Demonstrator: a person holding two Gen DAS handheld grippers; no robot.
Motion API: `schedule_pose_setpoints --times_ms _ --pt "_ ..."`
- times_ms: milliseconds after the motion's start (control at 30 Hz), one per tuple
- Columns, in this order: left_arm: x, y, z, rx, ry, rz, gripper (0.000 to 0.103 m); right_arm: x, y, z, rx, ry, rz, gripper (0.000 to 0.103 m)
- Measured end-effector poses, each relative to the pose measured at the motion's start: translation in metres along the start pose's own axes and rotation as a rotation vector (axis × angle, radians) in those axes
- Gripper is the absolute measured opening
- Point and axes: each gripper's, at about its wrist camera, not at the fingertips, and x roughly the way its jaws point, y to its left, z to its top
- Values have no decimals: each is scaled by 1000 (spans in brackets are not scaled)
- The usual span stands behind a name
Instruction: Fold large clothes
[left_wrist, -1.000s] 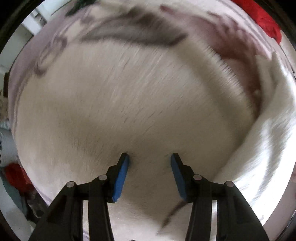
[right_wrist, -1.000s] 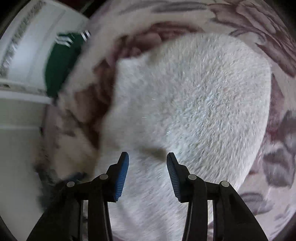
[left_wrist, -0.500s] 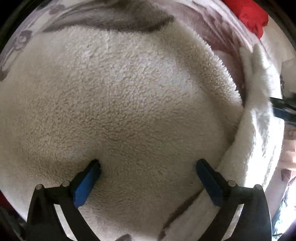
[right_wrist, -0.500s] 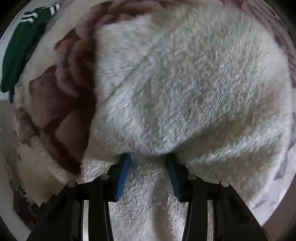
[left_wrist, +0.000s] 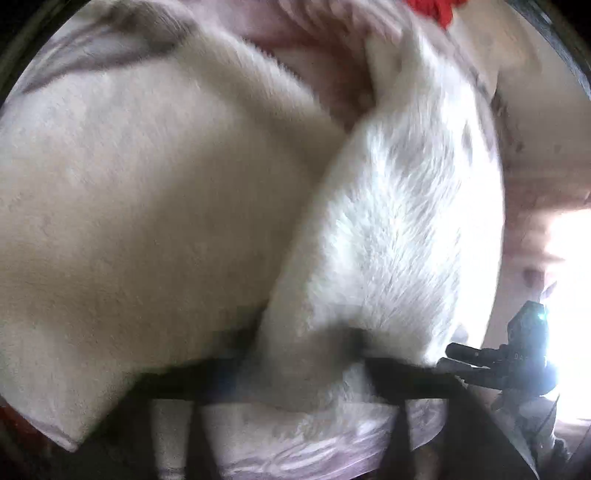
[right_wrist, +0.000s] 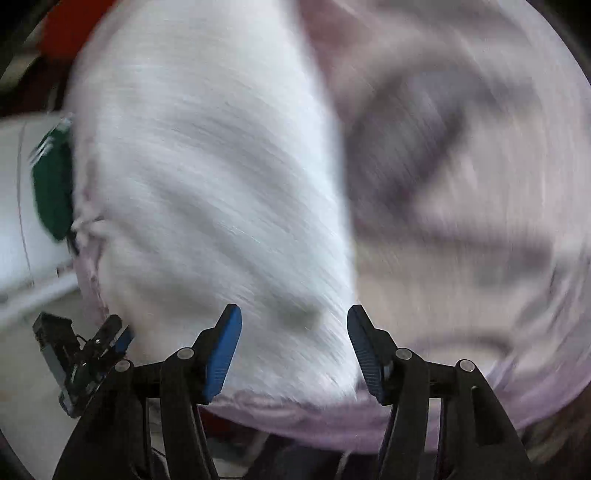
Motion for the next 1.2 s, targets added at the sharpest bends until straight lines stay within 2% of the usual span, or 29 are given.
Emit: schedule_pose_setpoints --times_ms 100,133,200,267,367,400,433,467,533,567,600,667,700,733,767,833,900,933,1033,1100,1133,1167,1200 --pt "-15 -5 -12 25 -50 10 16 40 -34 -22 96 73 93 60" --pt "-20 -4 -14 20 -57 -7 16 44 -39 -31 117 55 121 39" --pt "-26 -5 -23 31 -68 -30 16 34 -39 -43 102 -18 96 16" --pt "-26 -4 -33 60 -57 -24 16 15 -39 -53 86 -96 75 10" --pt "-2 0 -33 83 -7 6 16 13 -46 -52 79 -129 9 7" --pt "-1 3 -31 80 1 -3 17 23 -53 -49 65 -111 -37 2" --pt "-3 6 -28 70 10 -29 18 30 -61 -48 73 -91 -39 2" --pt "-10 7 -28 65 19 -53 20 37 -70 -48 103 -55 13 2" --pt "-30 5 -20 64 22 -99 27 39 -83 -49 144 -14 124 2" --pt "-37 8 -20 63 17 -110 37 35 -86 -50 138 -24 148 3" --pt "-44 12 -15 54 -1 -129 54 29 -87 -52 115 -42 165 4" --pt "-53 28 -16 26 -30 -164 73 21 -96 -56 97 -68 220 20" --pt "-49 35 -12 0 -36 -198 73 25 -100 -60 105 -74 270 45" --pt "-42 39 -7 -16 -27 -230 73 25 -104 -60 111 -78 308 65" --pt "-35 42 -5 -21 -12 -252 73 28 -105 -60 111 -78 349 68" --pt "-10 33 -2 0 36 -270 73 36 -115 -58 90 -45 432 68" --pt "8 20 -3 51 73 -283 74 55 -112 -50 68 -9 457 68" --pt "14 12 -1 82 71 -255 74 65 -110 -48 51 5 467 68" --pt "22 -5 3 124 46 -241 74 96 -92 -41 71 -14 505 74" --pt "23 -13 -1 128 15 -255 73 96 -86 -45 85 -33 542 73" --pt "17 -11 -12 139 4 -251 69 98 -81 -50 87 -40 561 62" --pt "14 -13 -13 151 -16 -235 40 98 -75 -55 84 -35 609 45" --pt "13 -19 -12 154 -31 -198 24 103 -60 -55 85 -37 637 25"
